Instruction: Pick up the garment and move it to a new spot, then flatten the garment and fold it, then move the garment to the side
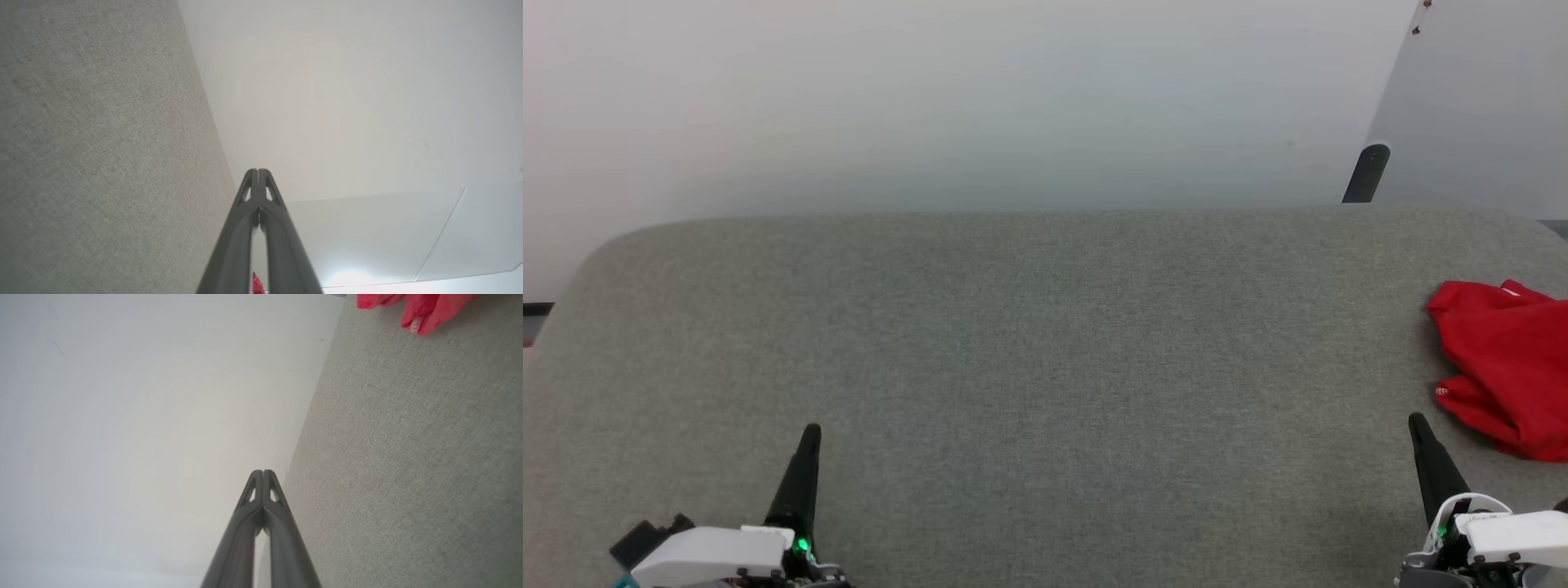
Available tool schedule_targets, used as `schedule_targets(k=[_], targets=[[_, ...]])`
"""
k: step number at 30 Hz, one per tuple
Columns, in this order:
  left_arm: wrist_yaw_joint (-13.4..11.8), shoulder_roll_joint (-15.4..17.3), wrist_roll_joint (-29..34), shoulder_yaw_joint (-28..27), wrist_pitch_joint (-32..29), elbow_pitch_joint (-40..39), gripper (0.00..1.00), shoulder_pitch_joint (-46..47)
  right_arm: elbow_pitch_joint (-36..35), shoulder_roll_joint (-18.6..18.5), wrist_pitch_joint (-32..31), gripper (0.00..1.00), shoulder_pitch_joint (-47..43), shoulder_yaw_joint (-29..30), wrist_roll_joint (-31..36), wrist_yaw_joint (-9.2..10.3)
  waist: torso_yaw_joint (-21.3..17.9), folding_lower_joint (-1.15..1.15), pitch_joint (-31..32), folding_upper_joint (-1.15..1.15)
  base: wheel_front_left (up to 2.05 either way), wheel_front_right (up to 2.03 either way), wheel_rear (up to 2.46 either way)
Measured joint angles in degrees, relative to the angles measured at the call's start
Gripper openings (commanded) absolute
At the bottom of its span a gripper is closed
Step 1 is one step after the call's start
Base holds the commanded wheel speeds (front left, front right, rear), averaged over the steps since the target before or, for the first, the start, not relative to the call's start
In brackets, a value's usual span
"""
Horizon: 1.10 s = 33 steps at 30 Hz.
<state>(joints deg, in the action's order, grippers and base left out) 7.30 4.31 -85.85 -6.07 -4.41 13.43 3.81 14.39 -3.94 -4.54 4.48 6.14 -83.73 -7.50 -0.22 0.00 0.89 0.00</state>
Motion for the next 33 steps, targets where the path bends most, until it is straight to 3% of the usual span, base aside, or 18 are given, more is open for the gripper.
schedule_targets(k=[20,33], targets=[[0.0,-1.4,-6.1,-0.5,-2.1,0.6,0.00,2.1,-0.2,0.9,-1.9,0.00,1.2,0.4,-8.1,0.01,0.2,0.00,-1.0,0.00,0.00,0.00,0.00],[0.0,-1.5,-6.4,-0.5,-2.2,0.7,0.00,2.2,-0.3,1.0,-2.0,0.00,1.7,0.4,-8.6,0.01,0.2,0.00,-1.1,0.00,0.00,0.00,0.00]])
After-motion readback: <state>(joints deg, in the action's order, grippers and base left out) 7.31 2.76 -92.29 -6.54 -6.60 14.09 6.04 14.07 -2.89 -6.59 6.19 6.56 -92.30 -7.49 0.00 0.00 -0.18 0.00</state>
